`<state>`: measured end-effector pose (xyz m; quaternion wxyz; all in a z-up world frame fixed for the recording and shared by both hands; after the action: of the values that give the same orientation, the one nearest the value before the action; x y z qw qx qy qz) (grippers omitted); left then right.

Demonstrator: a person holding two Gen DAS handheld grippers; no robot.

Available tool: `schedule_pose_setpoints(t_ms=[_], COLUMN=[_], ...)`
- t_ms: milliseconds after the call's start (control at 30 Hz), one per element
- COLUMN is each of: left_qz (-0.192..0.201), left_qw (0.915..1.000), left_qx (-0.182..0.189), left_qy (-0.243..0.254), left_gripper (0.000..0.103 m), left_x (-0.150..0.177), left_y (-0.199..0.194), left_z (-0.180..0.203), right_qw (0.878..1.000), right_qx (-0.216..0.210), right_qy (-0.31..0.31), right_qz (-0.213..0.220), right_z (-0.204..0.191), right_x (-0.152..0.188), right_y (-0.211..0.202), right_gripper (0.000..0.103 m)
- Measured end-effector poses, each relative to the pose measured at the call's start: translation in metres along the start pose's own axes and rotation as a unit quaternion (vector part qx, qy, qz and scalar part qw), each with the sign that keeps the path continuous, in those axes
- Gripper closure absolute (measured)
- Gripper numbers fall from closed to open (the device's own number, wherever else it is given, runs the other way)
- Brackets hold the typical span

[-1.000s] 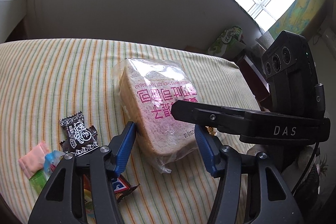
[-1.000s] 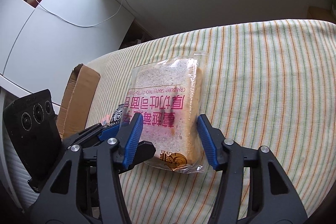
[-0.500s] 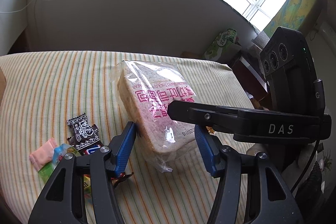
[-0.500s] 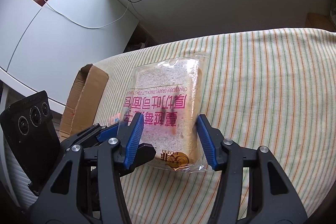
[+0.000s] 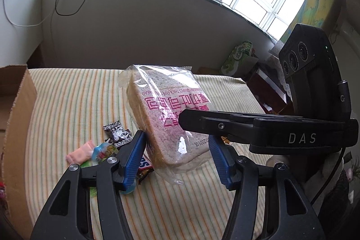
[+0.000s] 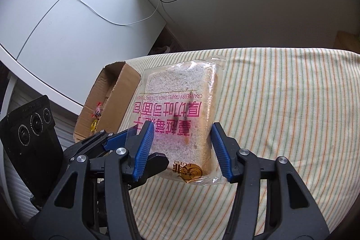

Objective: Organize snacks
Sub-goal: 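Lift the bread loaf with both tools and carry it over the box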

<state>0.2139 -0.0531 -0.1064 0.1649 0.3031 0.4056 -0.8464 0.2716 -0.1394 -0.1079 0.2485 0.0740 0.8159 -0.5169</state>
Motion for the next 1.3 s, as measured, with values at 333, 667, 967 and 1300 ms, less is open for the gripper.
schedule_pose_setpoints(t_ms=[333,667,967,1300], left_qz=[0.026,0.055,0.079,0.087], left_qw=[0.9995,0.9973,0.9926,0.9877], left_qx=[-0.015,-0.041,-0.075,-0.106], left_qy=[-0.008,-0.027,-0.052,-0.076], left_gripper=[0.046,0.046,0.046,0.046], left_x=[0.007,0.005,0.002,0.003], left_y=[-0.045,-0.087,-0.122,-0.146], left_z=[-0.024,-0.067,-0.116,-0.162], right_qw=[0.999,0.997,0.994,0.99], right_qx=[-0.01,-0.029,-0.053,-0.066], right_qy=[-0.032,-0.065,-0.096,-0.12], right_qz=[-0.001,-0.007,-0.02,-0.035], right_z=[-0.062,-0.129,-0.189,-0.233], right_x=[0.001,-0.012,-0.024,-0.029], right_y=[0.007,0.031,0.059,0.088], right_gripper=[0.048,0.048,0.048,0.048])
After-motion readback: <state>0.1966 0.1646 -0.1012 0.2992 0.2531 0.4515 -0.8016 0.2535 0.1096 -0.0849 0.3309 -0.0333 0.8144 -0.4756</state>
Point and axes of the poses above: each gripper's, at about its wrist camera, not at the fingertips, and y roughly the way its jaws point, z to its right, x to its underside, the point moved 7 cm from there along y, roughly the way its jaws point, and after that the axes turned 11 degrees about x, right-handed, at the moved point
